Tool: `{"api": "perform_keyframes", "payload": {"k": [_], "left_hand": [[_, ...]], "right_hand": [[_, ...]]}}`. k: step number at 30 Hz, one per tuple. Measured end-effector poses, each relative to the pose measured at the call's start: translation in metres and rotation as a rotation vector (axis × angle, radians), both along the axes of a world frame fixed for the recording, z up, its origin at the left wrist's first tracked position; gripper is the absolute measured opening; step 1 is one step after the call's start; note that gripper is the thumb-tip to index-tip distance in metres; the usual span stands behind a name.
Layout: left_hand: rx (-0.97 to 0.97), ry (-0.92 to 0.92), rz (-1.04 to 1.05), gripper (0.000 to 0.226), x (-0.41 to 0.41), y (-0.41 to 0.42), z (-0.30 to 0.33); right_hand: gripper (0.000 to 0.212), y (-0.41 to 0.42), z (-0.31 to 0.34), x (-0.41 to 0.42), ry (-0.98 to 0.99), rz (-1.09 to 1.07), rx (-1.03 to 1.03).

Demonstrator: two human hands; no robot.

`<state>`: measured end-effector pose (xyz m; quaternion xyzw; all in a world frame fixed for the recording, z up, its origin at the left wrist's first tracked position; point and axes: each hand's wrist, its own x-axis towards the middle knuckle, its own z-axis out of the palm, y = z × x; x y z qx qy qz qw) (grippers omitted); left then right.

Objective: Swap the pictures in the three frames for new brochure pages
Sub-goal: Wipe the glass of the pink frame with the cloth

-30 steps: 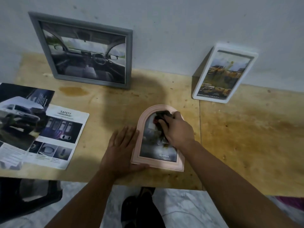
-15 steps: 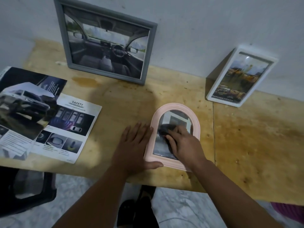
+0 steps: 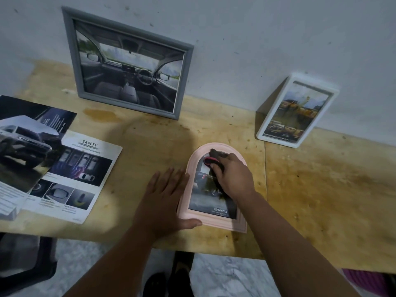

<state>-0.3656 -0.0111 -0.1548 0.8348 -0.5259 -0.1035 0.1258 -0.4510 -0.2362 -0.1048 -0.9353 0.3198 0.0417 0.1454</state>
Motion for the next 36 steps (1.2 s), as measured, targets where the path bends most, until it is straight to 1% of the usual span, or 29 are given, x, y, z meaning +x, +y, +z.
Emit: {"api": "perform_keyframes", "payload": {"k": [3, 7, 10, 15, 16, 18, 19, 20, 22, 23, 24, 25, 26, 27, 28, 30, 34, 36], "left_hand": [[-0.002, -0.010, 0.000, 0.129, -0.001, 0.000, -0.001], [-0.012, -0.008, -0.001, 0.128, -0.001, -0.001, -0.001], [-0.017, -0.007, 0.002, 0.128, -0.001, -0.001, 0.000], [-0.045, -0.006, 0.000, 0.125, -0.001, 0.000, -0.001], [-0.047, -0.005, 0.002, 0.125, -0.001, 0.000, -0.001], [-0.056, -0.010, 0.003, 0.125, -0.001, 0.000, -0.001], [-0.063, -0.013, 0.002, 0.124, -0.001, 0.000, -0.002], [-0.071, -0.015, 0.001, 0.124, -0.001, 0.000, -0.002], [-0.074, -0.015, 0.003, 0.125, -0.001, 0.000, -0.001], [-0.069, -0.013, 0.007, 0.126, -0.001, 0.000, 0.000], [-0.064, -0.013, 0.010, 0.127, -0.002, 0.000, 0.000], [-0.059, -0.014, 0.011, 0.127, -0.002, 0.000, 0.000], [-0.054, -0.016, 0.010, 0.128, -0.002, 0.001, -0.001], [-0.050, -0.018, 0.011, 0.128, -0.002, 0.001, -0.001], [-0.047, -0.019, 0.011, 0.128, -0.002, 0.001, -0.001], [-0.046, -0.021, 0.010, 0.127, -0.002, 0.001, -0.001], [-0.050, -0.027, 0.013, 0.127, -0.002, 0.001, -0.002], [-0.049, -0.022, 0.007, 0.126, -0.002, 0.001, -0.003]], "right_hand": [[0.034, 0.002, -0.003, -0.002, -0.093, 0.026, 0.016], [0.032, 0.014, -0.007, -0.010, -0.121, 0.115, 0.101], [0.033, 0.033, -0.010, -0.022, -0.145, 0.133, 0.139], [0.030, 0.056, -0.002, -0.046, -0.167, 0.186, 0.254], [0.026, 0.059, 0.003, -0.049, -0.165, 0.174, 0.321], [0.017, 0.055, 0.015, -0.047, -0.118, 0.076, 0.581], [0.016, 0.050, 0.023, -0.043, -0.085, 0.016, 0.716], [0.019, 0.044, 0.029, -0.038, -0.073, -0.040, 0.807], [0.023, 0.030, 0.041, -0.026, -0.140, -0.164, 0.868], [0.023, 0.023, 0.043, -0.020, -0.209, -0.229, 0.819], [0.024, 0.015, 0.041, -0.014, -0.265, -0.250, 0.683], [0.025, 0.009, 0.035, -0.011, -0.275, -0.212, 0.478], [0.026, 0.007, 0.029, -0.009, -0.240, -0.137, 0.264], [0.029, 0.007, 0.020, -0.008, -0.180, -0.052, 0.098], [0.031, 0.010, 0.010, -0.008, -0.127, 0.023, 0.005], [0.030, 0.021, -0.006, -0.014, -0.087, 0.120, -0.042], [0.023, 0.043, -0.006, -0.035, -0.212, 0.228, -0.022], [0.024, 0.052, -0.004, -0.050, -0.221, 0.290, 0.033]]}}
